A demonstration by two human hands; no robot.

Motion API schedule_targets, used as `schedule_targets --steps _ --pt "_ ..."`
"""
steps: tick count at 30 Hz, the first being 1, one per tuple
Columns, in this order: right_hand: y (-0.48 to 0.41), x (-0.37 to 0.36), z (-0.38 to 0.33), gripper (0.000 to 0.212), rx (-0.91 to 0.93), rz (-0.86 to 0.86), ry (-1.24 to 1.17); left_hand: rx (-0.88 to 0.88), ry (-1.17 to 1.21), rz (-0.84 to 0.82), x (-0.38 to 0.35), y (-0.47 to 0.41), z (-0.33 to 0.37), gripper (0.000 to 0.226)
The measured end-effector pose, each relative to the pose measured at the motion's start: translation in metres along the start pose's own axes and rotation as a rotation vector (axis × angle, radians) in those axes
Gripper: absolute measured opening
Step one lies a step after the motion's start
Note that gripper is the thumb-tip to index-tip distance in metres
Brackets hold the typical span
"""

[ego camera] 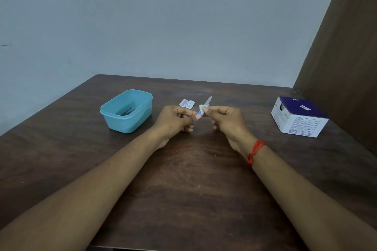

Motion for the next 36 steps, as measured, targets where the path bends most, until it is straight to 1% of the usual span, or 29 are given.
schedule_targets --steps 4,10,12,14,17,19,23,25,28,32,34,36 --pt "-0.001 -0.003 0.000 0.009 0.007 0.004 0.048 -0.011 -0.004 -0.012 0.000 0.000 0.002 0.007" --pt "-0.005 0.006 -0.005 0.015 -0.017 0.135 -0.068 0.000 -0.017 -0.014 -0.001 0.000 0.001 0.012" --pt "-0.004 0.006 -0.004 0.014 -0.029 0.118 -0.052 0.002 -0.011 -0.007 -0.002 0.000 0.000 0.013" --pt "-0.001 0.003 -0.002 0.011 -0.038 0.057 -0.012 -0.002 -0.003 0.000 -0.001 0.000 0.000 0.011" --pt "0.001 -0.003 -0.003 0.009 -0.004 0.010 0.076 -0.009 0.003 -0.001 -0.001 0.001 0.001 0.010" --pt "0.001 -0.003 -0.005 0.008 0.000 0.025 0.074 -0.005 -0.002 -0.002 0.000 0.001 0.002 0.011" --pt "-0.003 0.006 -0.009 0.013 -0.001 0.130 -0.018 0.006 -0.012 -0.026 -0.001 0.002 0.002 0.008" --pt "-0.004 0.010 -0.011 0.015 0.003 0.157 -0.020 0.010 -0.012 -0.028 -0.001 0.002 0.002 0.008" --pt "-0.003 0.009 -0.010 0.015 -0.012 0.119 0.004 0.008 -0.004 -0.016 -0.001 0.002 0.002 0.010" --pt "0.004 0.000 -0.007 0.009 -0.029 -0.012 0.081 0.001 -0.001 0.000 0.000 0.002 0.001 0.016" --pt "0.004 -0.001 -0.008 0.009 -0.025 0.007 0.078 0.002 -0.006 -0.004 0.000 0.002 0.002 0.016" --pt "0.002 0.002 -0.011 0.012 -0.023 0.076 0.041 0.005 -0.016 -0.013 0.000 0.002 0.002 0.015"
Point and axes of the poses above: each hand's wrist, its own y-axis away from the middle knuckle, its own x-axis out of the back of the hand, z = x × y, the point moved 2 cm from there along -y, towards the middle knuckle, and after that the axes turned 1 degree about -x, right-handed, at the moved point
